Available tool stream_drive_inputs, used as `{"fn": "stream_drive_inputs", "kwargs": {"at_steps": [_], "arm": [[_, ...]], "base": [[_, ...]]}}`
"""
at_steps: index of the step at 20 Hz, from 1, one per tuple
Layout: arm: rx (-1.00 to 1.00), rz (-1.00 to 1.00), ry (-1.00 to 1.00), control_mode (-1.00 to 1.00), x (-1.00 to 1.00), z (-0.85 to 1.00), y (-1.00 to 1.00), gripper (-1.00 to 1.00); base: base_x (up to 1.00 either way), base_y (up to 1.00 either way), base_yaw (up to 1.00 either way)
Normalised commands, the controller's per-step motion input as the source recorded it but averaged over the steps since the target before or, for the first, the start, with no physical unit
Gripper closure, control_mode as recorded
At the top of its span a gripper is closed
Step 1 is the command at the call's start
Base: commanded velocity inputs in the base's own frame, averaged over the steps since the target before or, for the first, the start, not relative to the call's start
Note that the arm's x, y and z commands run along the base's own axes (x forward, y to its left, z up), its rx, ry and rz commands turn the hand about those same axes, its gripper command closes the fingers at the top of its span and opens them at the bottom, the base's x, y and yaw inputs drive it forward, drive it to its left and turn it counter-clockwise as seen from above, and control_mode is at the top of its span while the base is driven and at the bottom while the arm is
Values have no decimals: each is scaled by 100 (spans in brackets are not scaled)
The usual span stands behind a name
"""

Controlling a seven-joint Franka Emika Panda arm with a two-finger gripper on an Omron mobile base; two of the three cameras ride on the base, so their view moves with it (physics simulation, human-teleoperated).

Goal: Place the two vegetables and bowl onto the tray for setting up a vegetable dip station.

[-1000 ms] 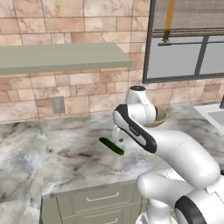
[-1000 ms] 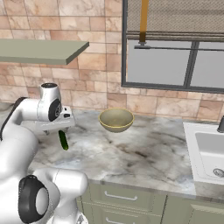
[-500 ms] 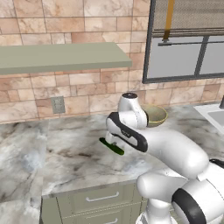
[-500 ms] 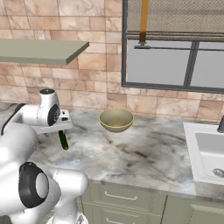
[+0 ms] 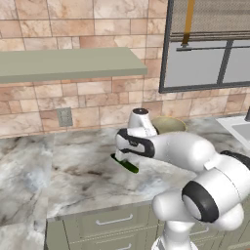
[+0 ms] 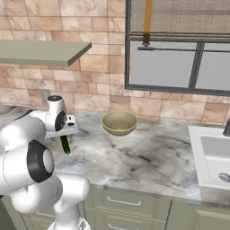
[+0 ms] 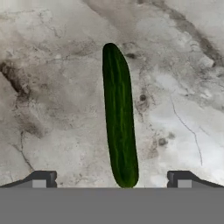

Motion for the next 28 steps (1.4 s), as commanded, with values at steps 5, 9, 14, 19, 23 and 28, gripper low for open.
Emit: {"fn": "stream_drive_inputs", "kwargs": {"at_steps": [5, 9, 14, 19, 23, 28], "arm": [[0, 0, 0, -100, 33, -37, 8, -100], [0, 0, 0, -100, 20, -35, 7, -100], [0, 0, 0, -100, 22, -33, 4, -100], [0, 1, 0, -100, 19, -28, 0, -100], [0, 1, 0, -100, 3, -29, 0, -100], [0, 1, 1, -100, 0, -9, 0, 100]], "base": [[0, 0, 0], [0, 0, 0], [0, 0, 0], [0, 0, 0], [0, 0, 0], [0, 0, 0]]}}
